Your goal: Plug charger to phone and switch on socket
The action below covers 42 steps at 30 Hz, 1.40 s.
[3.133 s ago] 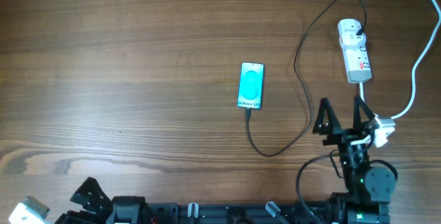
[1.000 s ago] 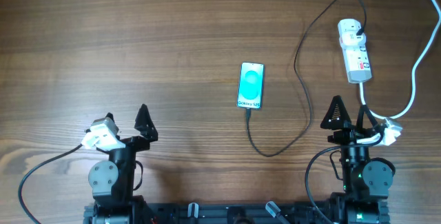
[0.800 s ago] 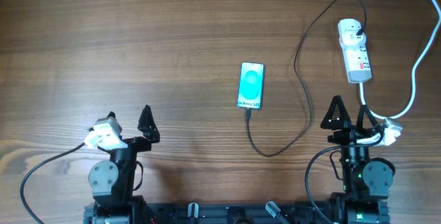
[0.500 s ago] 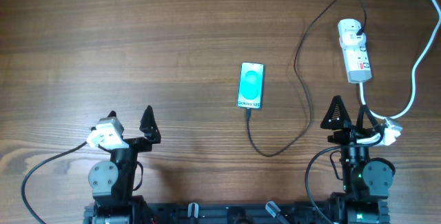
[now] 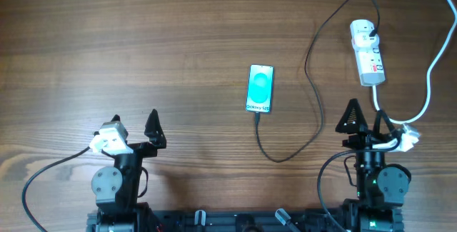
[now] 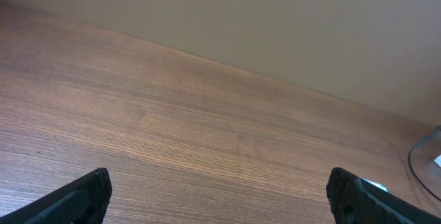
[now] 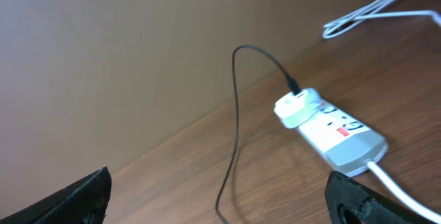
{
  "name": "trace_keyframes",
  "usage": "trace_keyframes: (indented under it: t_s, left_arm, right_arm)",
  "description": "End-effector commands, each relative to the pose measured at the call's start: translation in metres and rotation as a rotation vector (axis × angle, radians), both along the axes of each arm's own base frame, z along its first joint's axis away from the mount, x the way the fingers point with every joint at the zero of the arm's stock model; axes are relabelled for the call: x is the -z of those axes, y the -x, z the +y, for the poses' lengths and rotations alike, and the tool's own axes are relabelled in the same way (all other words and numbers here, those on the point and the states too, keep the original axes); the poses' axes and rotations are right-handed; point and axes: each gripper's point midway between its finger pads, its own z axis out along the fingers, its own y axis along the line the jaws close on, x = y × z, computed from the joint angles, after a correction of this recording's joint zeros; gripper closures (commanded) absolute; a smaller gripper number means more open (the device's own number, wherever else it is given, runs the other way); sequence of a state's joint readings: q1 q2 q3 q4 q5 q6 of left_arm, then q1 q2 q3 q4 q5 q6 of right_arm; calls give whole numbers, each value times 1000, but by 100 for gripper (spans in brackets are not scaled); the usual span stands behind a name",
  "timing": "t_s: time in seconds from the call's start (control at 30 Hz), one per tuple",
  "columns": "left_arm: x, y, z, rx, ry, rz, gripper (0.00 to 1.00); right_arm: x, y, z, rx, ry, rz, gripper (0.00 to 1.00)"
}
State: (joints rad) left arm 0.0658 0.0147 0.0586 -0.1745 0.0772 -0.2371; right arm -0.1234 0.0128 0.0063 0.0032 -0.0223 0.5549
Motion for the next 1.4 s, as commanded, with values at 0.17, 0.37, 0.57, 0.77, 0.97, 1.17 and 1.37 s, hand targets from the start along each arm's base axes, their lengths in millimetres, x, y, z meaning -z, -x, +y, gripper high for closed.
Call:
trace_keyframes:
  t_s: [0.17, 0.37, 0.57, 0.77, 0.97, 1.17, 1.37]
  left_arm:
    - [1, 0, 0, 6, -8, -7, 0]
    - [1, 0, 0, 6, -8, -7, 0]
    - [1, 0, 0, 6, -8, -7, 0]
    - [1, 0, 0, 6, -8, -7, 0]
    - [1, 0, 0, 6, -8, -7, 0]
    - [1, 0, 0, 6, -8, -7, 0]
    - [1, 0, 0, 6, -8, -7, 0]
  right_arm:
    - [-1, 2, 63, -257, 551, -26, 0]
    - [-1, 0, 52, -214, 542, -14, 0]
    - [-1, 0, 52, -210, 635, -13, 0]
    - [-2, 0, 52, -209, 634, -15, 0]
    - [-2, -1, 34, -140, 634, 8, 0]
    - [-2, -1, 24, -102, 633, 20, 0]
    - [-2, -1, 25, -103, 633, 20, 0]
